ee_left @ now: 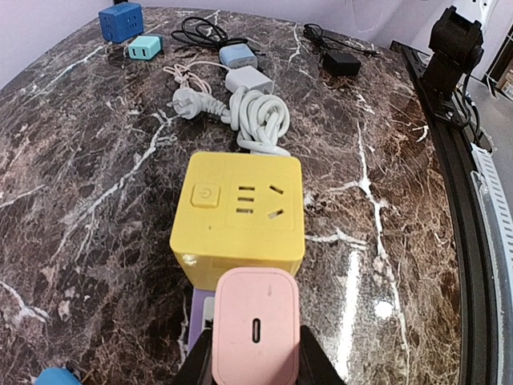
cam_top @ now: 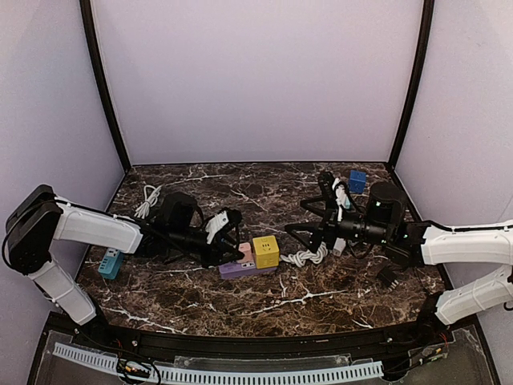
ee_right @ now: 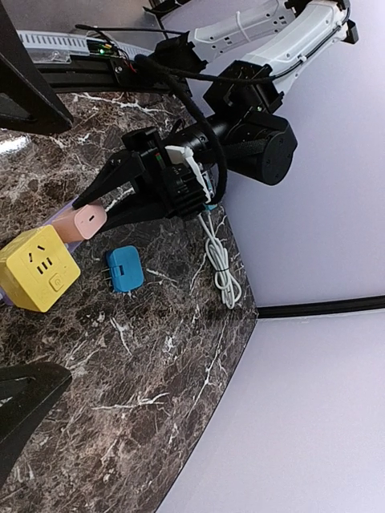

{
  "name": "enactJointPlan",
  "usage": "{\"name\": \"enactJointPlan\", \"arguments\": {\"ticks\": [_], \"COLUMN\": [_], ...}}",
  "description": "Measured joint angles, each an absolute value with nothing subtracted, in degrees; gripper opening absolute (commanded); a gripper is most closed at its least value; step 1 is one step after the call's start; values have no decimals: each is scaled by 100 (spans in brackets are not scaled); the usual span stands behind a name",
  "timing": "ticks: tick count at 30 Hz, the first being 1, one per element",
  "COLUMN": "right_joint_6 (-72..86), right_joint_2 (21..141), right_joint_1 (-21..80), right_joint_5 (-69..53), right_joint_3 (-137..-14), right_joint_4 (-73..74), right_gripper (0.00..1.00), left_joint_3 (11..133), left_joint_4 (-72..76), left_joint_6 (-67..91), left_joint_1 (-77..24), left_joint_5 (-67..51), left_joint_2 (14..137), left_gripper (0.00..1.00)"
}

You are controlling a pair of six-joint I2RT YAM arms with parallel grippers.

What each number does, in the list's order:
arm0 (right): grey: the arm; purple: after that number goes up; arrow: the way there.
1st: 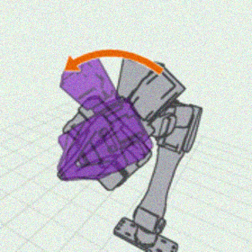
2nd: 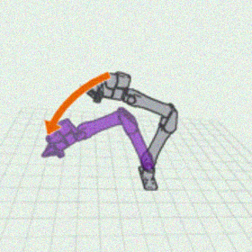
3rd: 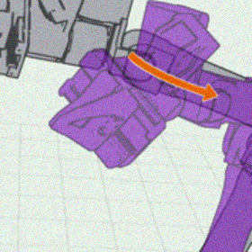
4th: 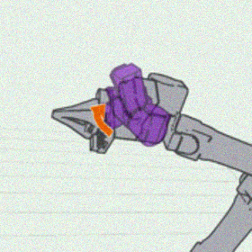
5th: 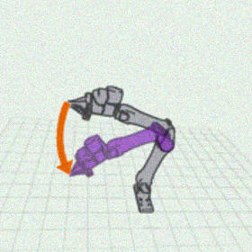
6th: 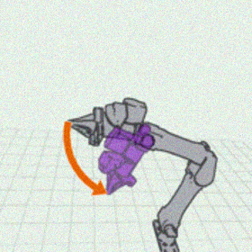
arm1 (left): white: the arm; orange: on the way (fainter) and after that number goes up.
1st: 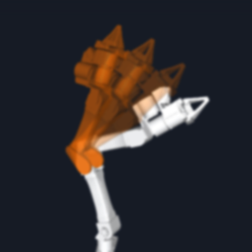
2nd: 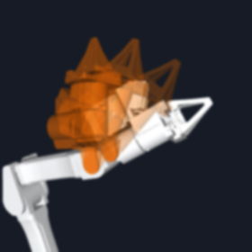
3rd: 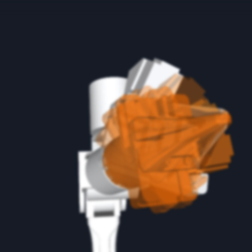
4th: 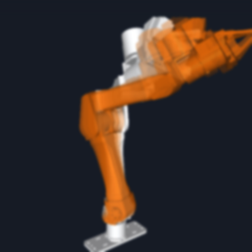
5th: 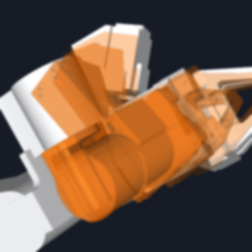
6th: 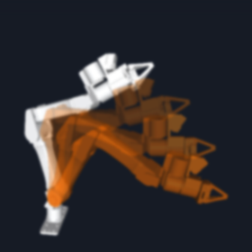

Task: Insert the plug
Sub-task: Insert the plug into the socket.

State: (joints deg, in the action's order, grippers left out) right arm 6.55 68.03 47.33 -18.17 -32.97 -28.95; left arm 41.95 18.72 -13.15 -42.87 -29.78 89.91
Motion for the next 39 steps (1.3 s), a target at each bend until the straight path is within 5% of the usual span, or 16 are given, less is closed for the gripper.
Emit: {"name": "enactJointPlan", "arguments": {"ticks": [39], "right_joint_6": [1846], "right_joint_2": [7603], "right_joint_1": [4672], "right_joint_5": [-805], "right_joint_3": [-4034], "right_joint_4": [-1372], "right_gripper": [96], "left_joint_3": [4158], "left_joint_4": [2178], "left_joint_6": [-1448], "left_joint_1": [-4099], "left_joint_5": [-3367], "left_joint_2": [9483], "left_gripper": [1]}}
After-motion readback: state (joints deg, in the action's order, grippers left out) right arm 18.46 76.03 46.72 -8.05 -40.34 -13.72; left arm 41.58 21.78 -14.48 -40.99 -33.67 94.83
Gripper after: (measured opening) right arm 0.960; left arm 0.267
